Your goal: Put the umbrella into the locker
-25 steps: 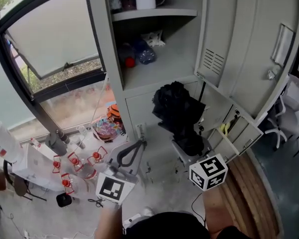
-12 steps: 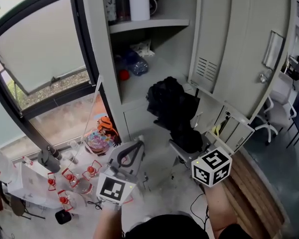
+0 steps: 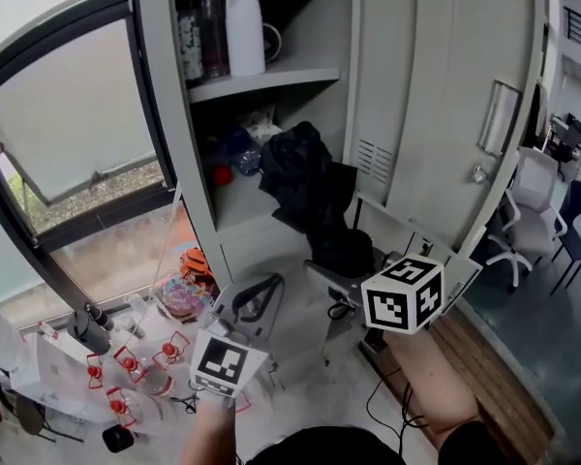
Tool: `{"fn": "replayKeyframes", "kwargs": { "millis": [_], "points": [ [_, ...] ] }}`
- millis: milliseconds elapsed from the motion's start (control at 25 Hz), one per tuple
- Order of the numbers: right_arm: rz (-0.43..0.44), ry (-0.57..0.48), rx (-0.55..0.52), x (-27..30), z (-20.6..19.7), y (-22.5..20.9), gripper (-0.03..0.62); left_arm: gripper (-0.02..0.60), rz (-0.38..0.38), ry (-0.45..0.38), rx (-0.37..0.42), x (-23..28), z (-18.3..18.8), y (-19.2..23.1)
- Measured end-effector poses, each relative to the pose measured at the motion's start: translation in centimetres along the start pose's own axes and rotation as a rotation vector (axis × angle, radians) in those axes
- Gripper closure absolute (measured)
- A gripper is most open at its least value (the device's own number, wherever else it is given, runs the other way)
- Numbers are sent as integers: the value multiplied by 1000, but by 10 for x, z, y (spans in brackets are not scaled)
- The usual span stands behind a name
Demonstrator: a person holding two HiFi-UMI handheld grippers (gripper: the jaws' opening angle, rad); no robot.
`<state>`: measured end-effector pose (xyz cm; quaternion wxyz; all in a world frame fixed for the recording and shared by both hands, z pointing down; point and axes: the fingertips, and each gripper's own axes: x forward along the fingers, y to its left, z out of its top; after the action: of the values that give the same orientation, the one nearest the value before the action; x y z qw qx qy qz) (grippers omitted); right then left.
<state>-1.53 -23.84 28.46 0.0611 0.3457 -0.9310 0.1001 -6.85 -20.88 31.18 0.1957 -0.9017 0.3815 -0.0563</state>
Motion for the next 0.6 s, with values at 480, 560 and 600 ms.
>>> {"fn": "replayKeyframes", "kwargs": {
  "millis": [480, 560, 600],
  "points": [
    [77, 111, 159, 16, 24, -16, 384, 568, -9, 20, -29, 31, 14, 4],
    [94, 132, 187, 20, 28, -19, 382, 567, -9, 21, -42, 34, 14, 6],
    [98, 145, 197, 22, 31, -21, 382, 568, -6, 27, -48, 35, 13, 9]
  ]
}}
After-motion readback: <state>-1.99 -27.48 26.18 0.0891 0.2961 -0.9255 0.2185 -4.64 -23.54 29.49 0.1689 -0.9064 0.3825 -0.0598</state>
